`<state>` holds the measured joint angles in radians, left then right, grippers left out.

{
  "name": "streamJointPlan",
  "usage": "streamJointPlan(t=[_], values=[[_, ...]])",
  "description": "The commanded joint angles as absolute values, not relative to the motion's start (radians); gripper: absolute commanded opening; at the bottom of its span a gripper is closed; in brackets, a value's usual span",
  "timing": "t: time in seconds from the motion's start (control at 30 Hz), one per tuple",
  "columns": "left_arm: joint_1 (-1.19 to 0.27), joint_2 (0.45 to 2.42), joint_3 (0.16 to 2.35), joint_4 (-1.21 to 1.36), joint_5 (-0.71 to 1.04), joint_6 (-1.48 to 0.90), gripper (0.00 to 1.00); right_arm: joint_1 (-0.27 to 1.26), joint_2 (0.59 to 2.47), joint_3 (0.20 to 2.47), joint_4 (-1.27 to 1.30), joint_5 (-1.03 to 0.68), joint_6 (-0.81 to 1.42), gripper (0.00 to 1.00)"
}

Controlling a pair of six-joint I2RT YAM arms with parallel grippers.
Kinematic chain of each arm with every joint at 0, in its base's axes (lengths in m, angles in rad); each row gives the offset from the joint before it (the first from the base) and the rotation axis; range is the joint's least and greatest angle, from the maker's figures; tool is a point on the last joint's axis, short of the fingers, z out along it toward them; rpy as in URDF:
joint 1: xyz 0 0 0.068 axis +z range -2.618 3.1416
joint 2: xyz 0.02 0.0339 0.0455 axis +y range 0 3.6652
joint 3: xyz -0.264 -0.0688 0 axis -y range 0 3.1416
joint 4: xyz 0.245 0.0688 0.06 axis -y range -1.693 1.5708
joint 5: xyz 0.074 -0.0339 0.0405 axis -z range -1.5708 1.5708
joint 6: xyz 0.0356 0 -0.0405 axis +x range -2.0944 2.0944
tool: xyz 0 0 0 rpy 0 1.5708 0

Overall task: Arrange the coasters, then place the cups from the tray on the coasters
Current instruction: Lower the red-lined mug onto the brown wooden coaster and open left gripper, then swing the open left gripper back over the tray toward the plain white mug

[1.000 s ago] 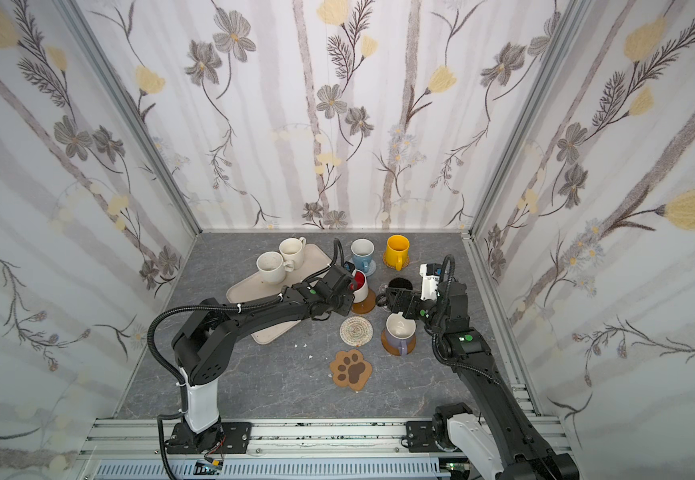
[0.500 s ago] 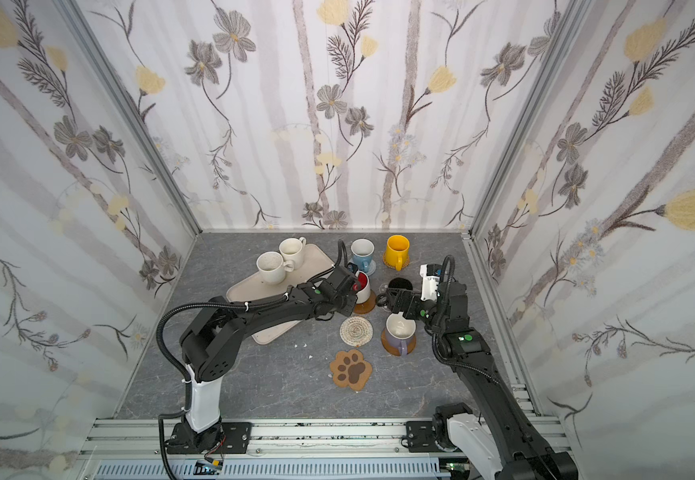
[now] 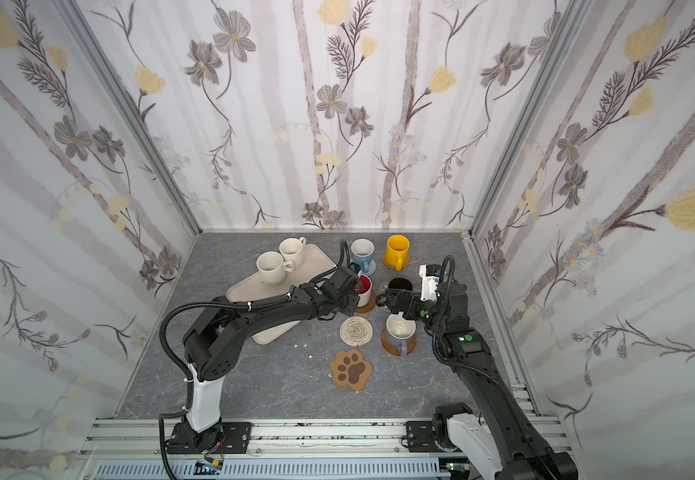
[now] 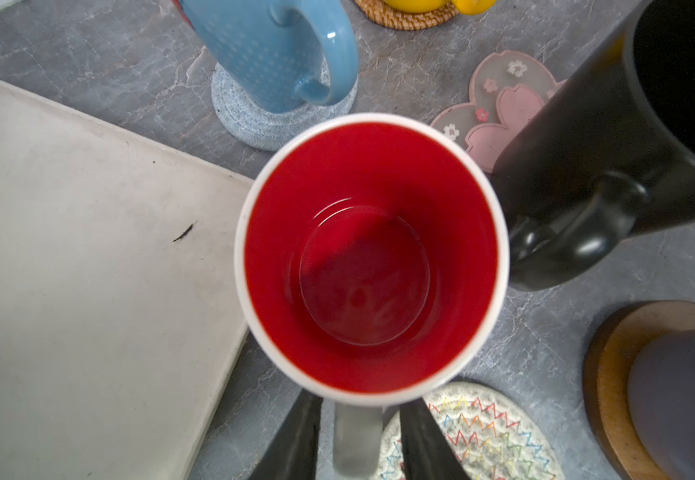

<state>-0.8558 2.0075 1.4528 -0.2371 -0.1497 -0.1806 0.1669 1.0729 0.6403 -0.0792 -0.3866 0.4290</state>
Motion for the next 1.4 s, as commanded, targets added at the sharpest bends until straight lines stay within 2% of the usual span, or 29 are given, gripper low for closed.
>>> streamJointPlan(t=[0.0, 0.17, 0.5, 0.57, 0.87, 1.03, 1.2, 1.37], values=[[-0.856, 2.010, 1.466, -0.219, -0.166, -0.181, 0.38, 0.166, 1.068, 0.638, -0.025, -0.391, 0.431, 1.00], [-0.856, 1.995, 1.473, -0.228, -0.172, -0.183, 0.50, 0.165, 1.064, 0.638, -0.028, -0.390, 0.431, 1.00], [-0.855, 1.902, 1.470, -0.253, -0.200, -0.215, 0.94, 0.166, 1.037, 0.651, -0.045, -0.382, 0.424, 1.00], [-0.854, 1.874, 1.462, -0.258, -0.207, -0.222, 1.00, 0.167, 1.039, 0.662, -0.053, -0.393, 0.418, 0.99], [-0.766, 1.729, 1.381, -0.261, -0.259, -0.303, 0.99, 0.232, 1.093, 0.745, -0.096, -0.393, 0.384, 0.99], [-0.647, 1.701, 1.352, -0.265, -0.240, -0.348, 0.89, 0.315, 1.174, 0.839, -0.111, -0.344, 0.376, 0.97], [-0.548, 1.741, 1.404, -0.310, -0.187, -0.292, 0.70, 0.349, 1.242, 0.875, -0.083, -0.343, 0.396, 0.97], [-0.490, 1.826, 1.514, -0.392, -0.124, -0.178, 0.68, 0.353, 1.276, 0.895, -0.066, -0.351, 0.399, 0.97]])
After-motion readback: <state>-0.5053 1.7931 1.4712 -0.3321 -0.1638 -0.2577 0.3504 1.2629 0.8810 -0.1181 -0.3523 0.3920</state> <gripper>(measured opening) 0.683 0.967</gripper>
